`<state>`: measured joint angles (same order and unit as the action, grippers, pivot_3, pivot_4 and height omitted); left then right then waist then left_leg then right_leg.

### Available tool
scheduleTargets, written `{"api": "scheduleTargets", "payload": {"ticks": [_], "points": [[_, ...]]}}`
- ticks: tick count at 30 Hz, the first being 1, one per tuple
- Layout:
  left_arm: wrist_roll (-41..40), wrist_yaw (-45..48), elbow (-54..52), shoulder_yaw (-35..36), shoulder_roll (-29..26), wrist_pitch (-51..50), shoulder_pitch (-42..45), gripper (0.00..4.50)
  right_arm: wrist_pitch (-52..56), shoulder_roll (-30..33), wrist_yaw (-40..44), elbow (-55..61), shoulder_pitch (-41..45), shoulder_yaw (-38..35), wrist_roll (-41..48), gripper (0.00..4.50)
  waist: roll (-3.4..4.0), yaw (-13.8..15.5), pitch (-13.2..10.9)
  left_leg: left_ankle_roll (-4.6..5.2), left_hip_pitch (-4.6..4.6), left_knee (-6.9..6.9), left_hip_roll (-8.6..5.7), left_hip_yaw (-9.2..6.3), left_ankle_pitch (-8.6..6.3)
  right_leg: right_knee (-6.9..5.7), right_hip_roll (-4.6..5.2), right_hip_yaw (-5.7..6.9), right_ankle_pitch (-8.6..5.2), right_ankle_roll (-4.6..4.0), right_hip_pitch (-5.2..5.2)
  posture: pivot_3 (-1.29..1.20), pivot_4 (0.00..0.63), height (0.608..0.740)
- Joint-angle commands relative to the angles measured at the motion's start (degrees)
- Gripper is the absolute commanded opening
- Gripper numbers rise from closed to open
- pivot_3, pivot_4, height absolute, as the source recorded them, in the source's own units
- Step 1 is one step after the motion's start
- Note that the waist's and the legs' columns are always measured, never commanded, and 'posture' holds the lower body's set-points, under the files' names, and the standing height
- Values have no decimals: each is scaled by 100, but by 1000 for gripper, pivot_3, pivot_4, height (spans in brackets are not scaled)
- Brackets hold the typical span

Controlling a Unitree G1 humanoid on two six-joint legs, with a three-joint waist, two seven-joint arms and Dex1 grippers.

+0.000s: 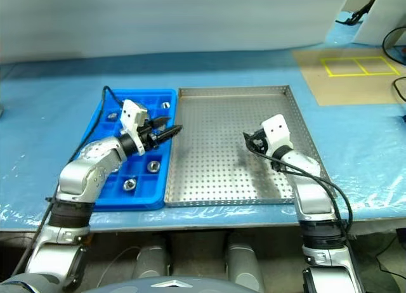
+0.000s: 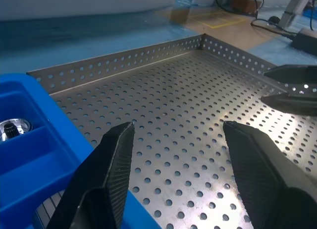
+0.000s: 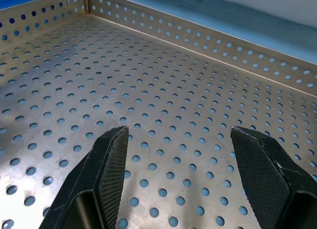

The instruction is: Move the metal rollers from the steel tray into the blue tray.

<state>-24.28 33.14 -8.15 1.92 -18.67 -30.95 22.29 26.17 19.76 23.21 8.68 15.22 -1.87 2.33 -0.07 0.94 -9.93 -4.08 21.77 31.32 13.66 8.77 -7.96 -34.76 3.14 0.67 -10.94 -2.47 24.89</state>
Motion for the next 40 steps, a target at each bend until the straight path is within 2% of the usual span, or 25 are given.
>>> {"api": "scheduleTargets", "payload": {"ticks": [1,3,5,12,22,40], "points": [[119,-824,-701,376,311,310,-266,3021,74,-420,-604,590,-64,-52,-18,3367,0,-6,0,0,1,-3,1,0,0,1,-2,0,-1,0,3,-139,150,740],[523,-1496,-720,550,489,618,-333,3021,32,-614,-1229,541,21,-258,-281,3367,0,2,-1,0,13,0,0,0,0,0,-2,0,-17,29,14,-123,150,740],[434,-1790,-861,775,633,579,-463,3021,84,-807,-1850,443,85,-568,-400,3367,0,4,-1,-1,13,7,0,0,0,-1,-1,1,-16,39,11,-106,150,740],[604,-2348,-1103,836,897,699,-911,3021,269,-1257,-2399,452,-116,-678,-351,3367,0,29,0,-1,13,1,-5,-1,0,3,3,0,-17,48,13,-74,150,740],[846,-3168,-1885,647,1691,1074,-1721,3021,86,-1283,-2695,726,-361,-442,-714,3367,0,32,-1,1,28,0,-6,-1,-2,8,3,-1,-19,53,27,-50,150,740],[765,-3255,-1885,675,1639,933,-1922,3021,-228,-1284,-2663,333,-338,-244,-728,3367,-1,40,-1,3,31,-1,-10,-2,-3,12,6,0,-21,60,29,-29,150,740]]}}
